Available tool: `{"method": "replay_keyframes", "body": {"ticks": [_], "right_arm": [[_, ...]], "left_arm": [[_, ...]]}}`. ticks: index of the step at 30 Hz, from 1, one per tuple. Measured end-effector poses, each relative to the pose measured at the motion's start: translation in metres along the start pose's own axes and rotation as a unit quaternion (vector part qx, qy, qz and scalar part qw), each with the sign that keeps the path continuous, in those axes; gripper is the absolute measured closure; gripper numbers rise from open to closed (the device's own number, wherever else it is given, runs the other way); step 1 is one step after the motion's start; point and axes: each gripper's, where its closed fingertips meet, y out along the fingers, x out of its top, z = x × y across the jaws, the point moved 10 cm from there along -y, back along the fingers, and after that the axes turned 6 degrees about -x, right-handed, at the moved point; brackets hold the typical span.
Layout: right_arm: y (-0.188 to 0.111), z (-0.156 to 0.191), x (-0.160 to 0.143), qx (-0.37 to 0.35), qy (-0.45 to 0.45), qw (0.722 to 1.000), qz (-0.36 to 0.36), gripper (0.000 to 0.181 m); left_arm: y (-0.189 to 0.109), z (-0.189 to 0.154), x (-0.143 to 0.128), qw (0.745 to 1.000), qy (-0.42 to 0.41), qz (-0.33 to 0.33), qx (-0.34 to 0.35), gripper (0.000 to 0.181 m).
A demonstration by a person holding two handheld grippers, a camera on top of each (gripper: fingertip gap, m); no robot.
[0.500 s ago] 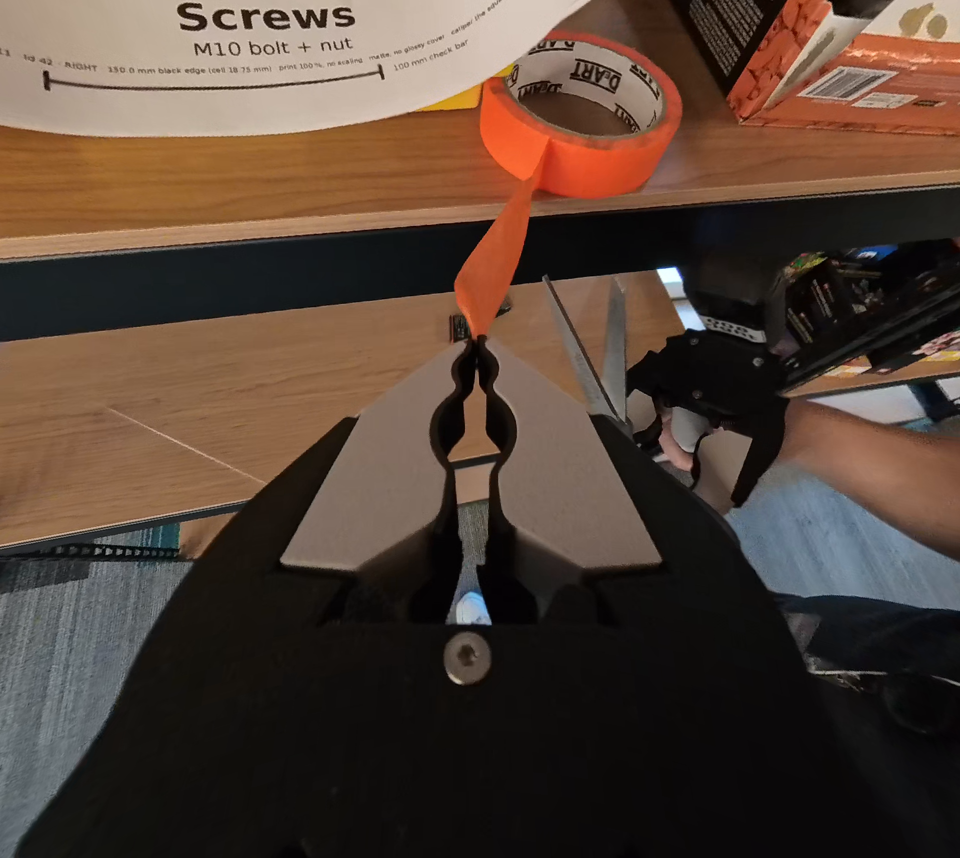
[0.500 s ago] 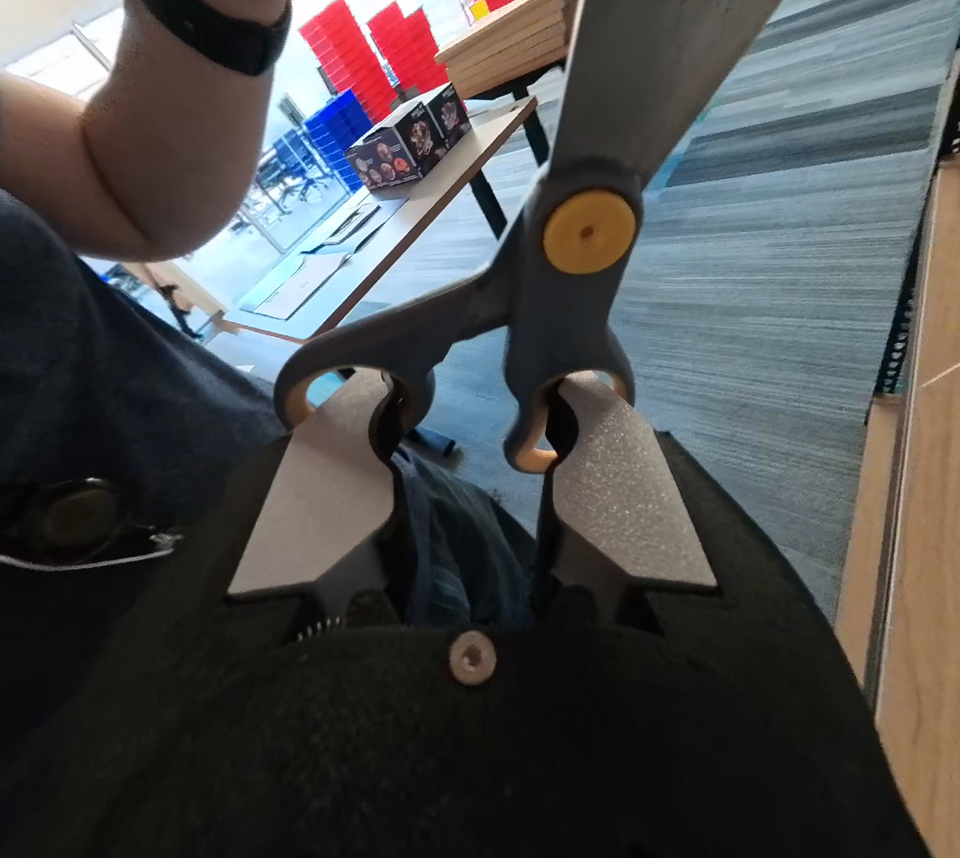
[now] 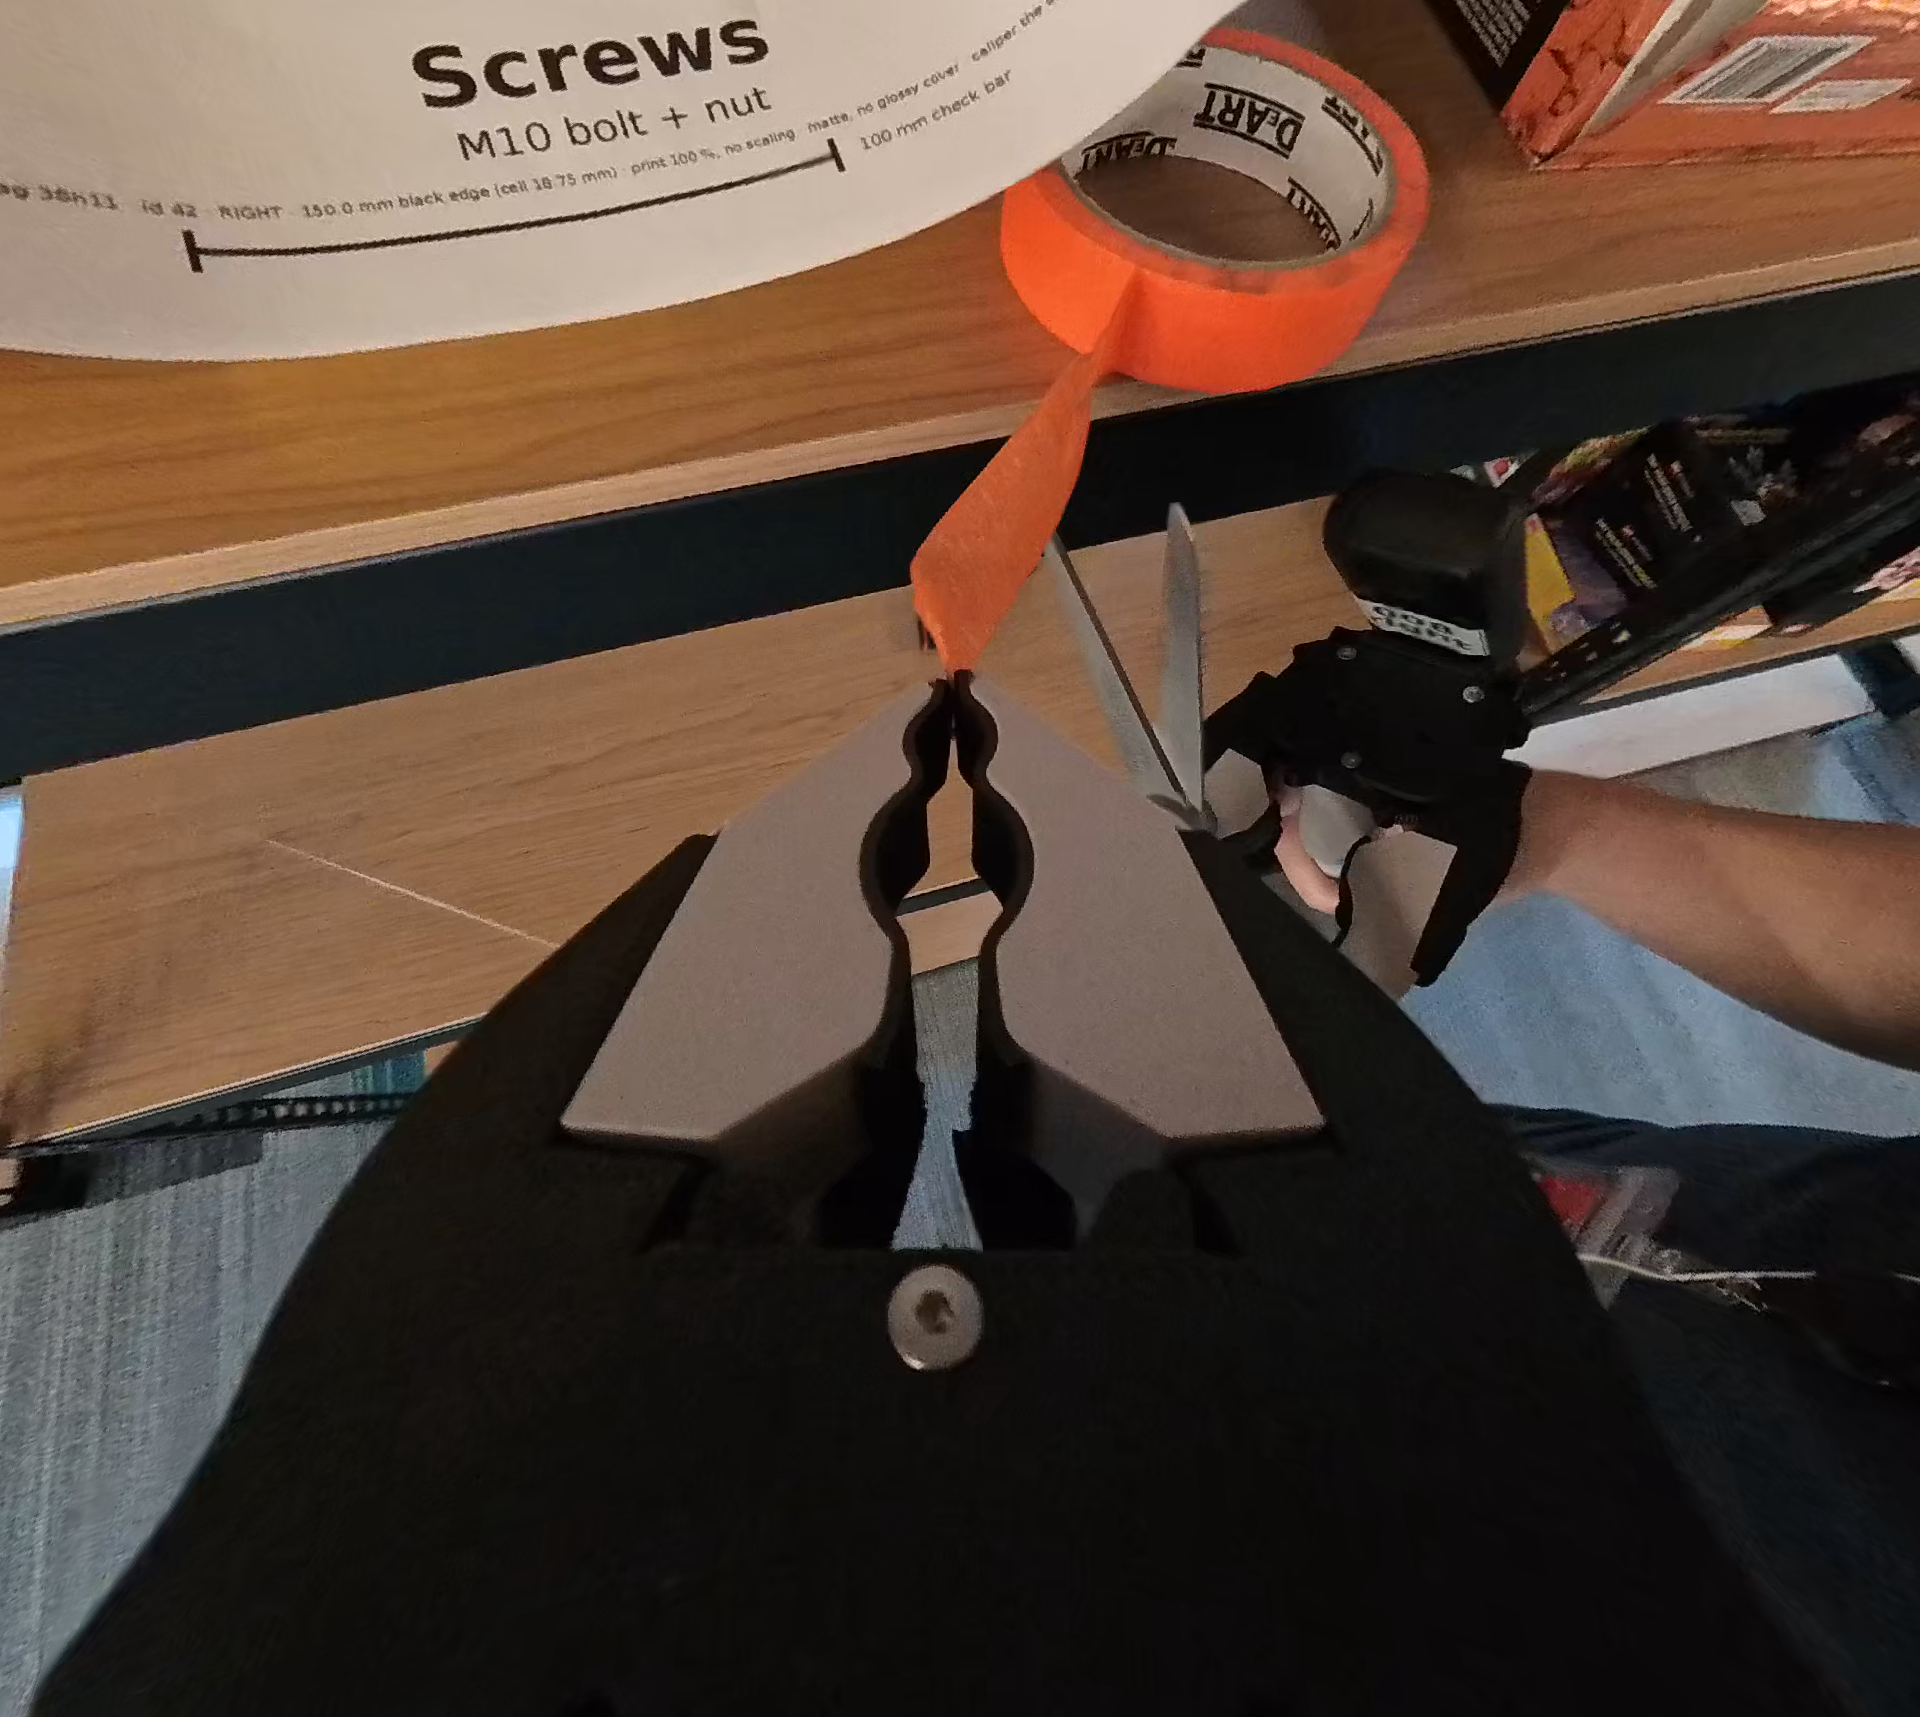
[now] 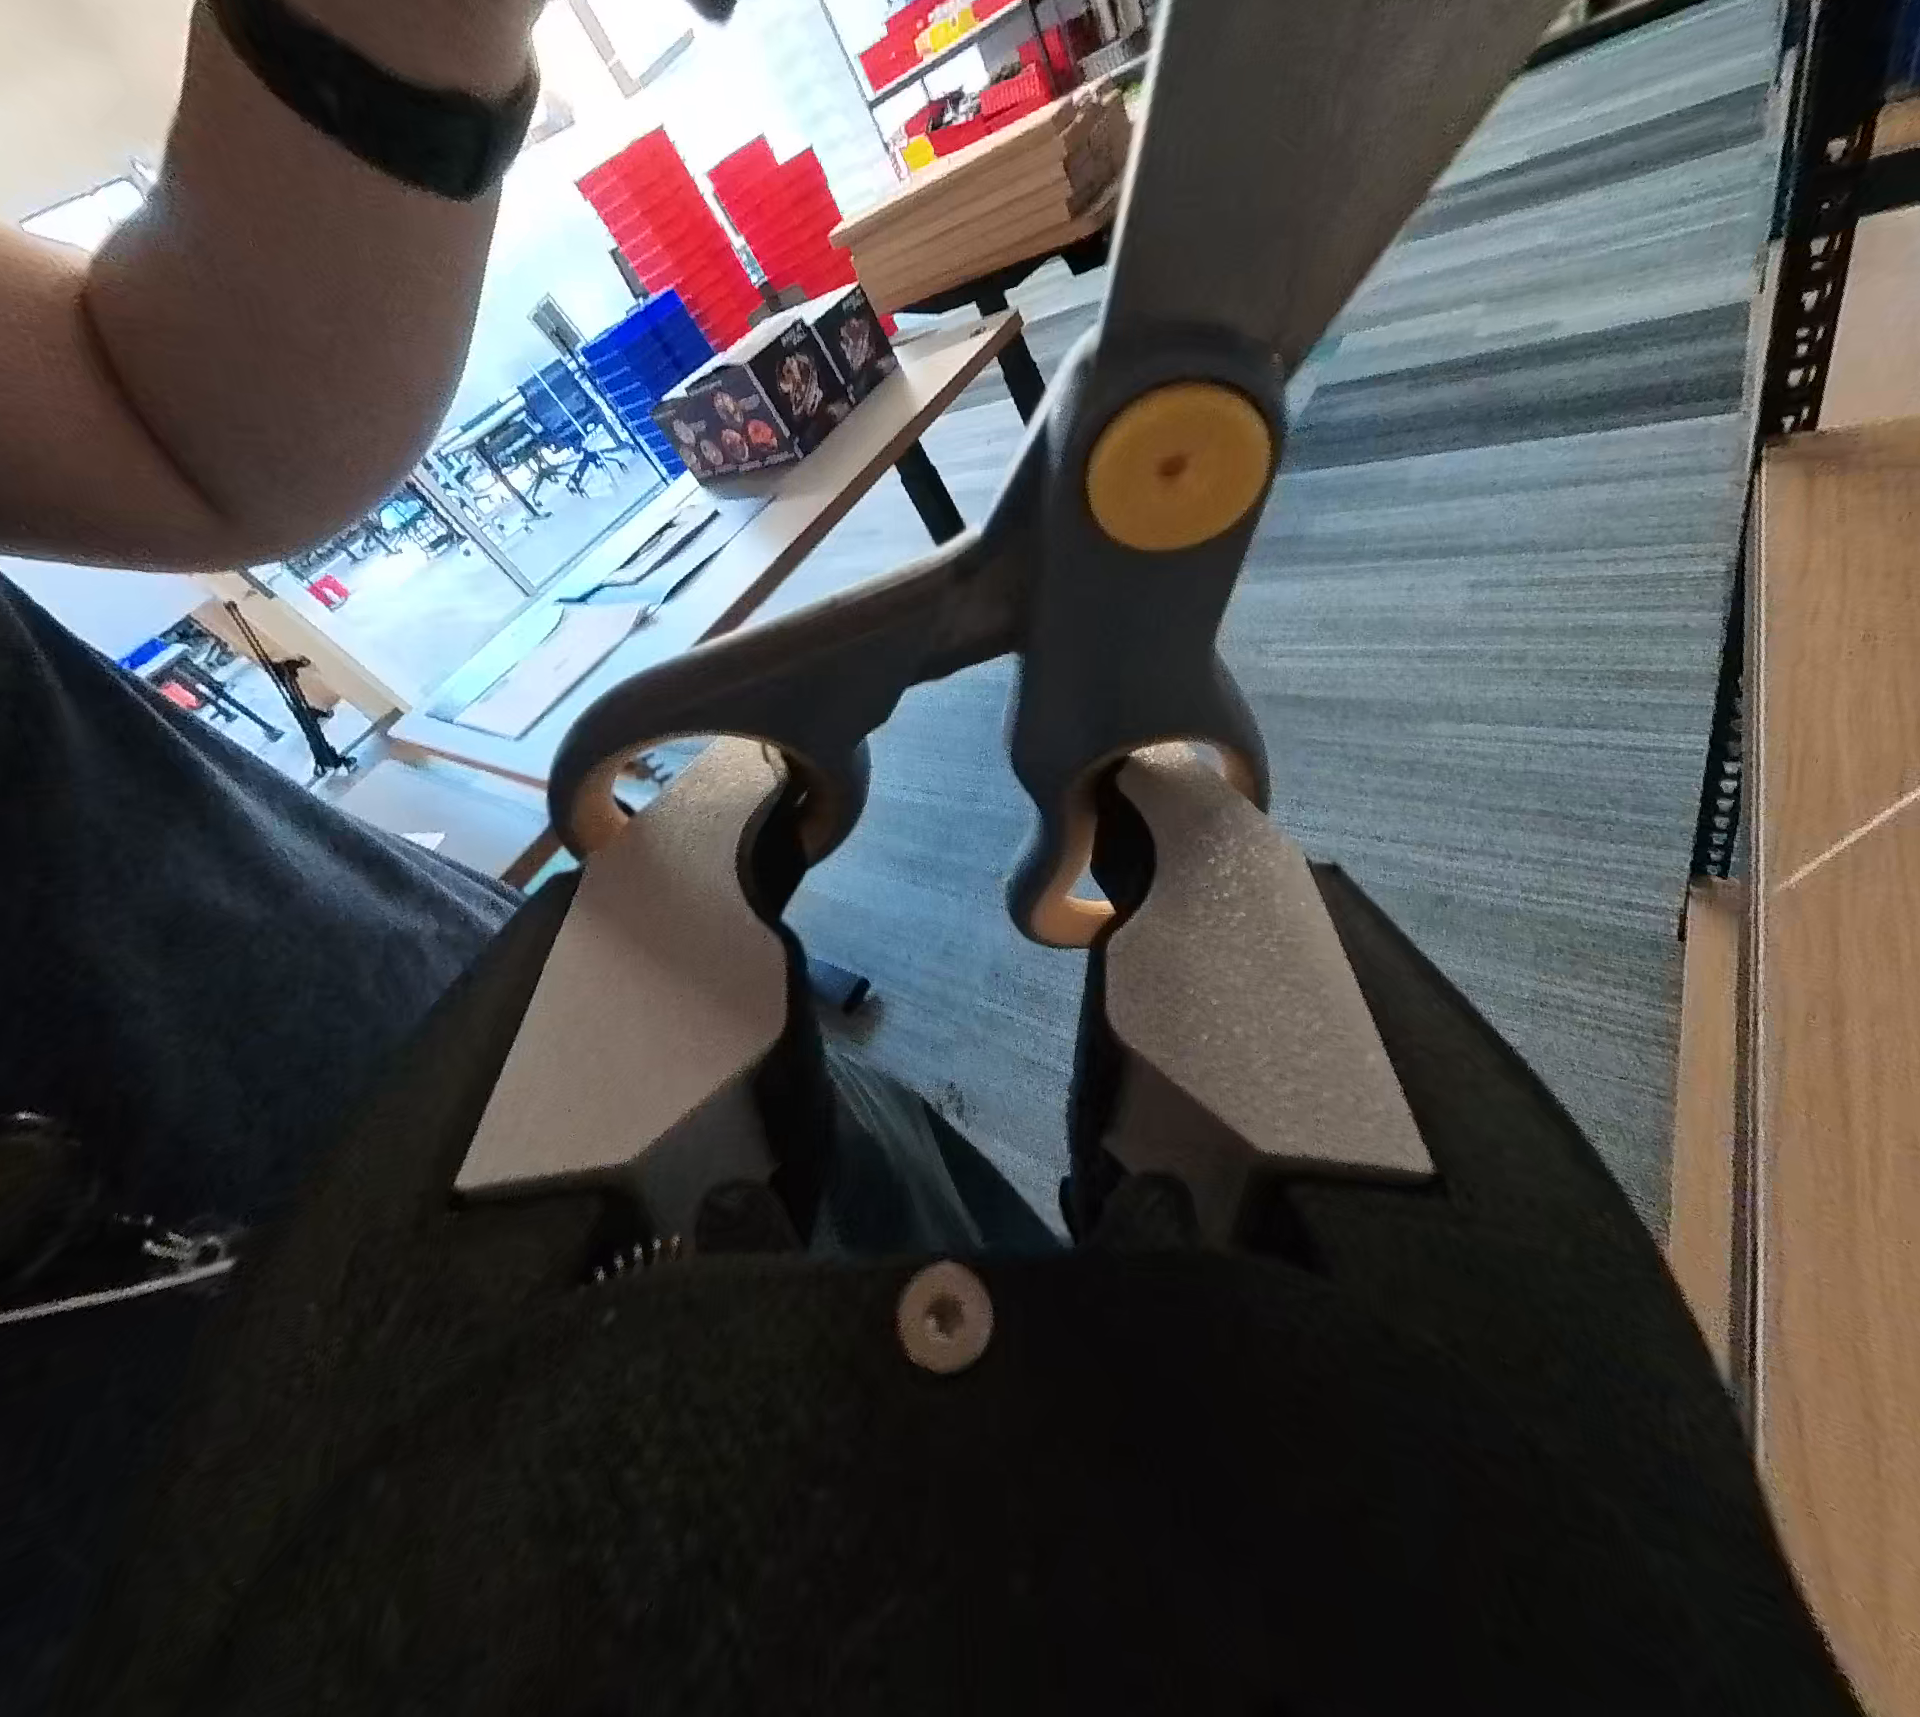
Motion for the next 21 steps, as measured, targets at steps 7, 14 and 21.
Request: {"method": "replay_keyframes", "body": {"ticks": [7,14,21], "right_arm": [[0.007,-0.009,0.010,-0.017,-0.003,1.000,-0.025,0.130],[0.011,-0.010,0.021,-0.029,-0.006,0.999,-0.037,0.130],[0.011,-0.008,0.034,-0.038,-0.005,0.998,-0.052,0.131]], "left_arm": [[0.004,0.006,0.000,1.000,0.004,0.011,-0.012,0.181],[0.005,0.012,0.002,1.000,0.017,0.015,-0.016,0.181],[0.004,0.015,0.002,0.999,0.022,0.011,-0.023,0.181]]}}
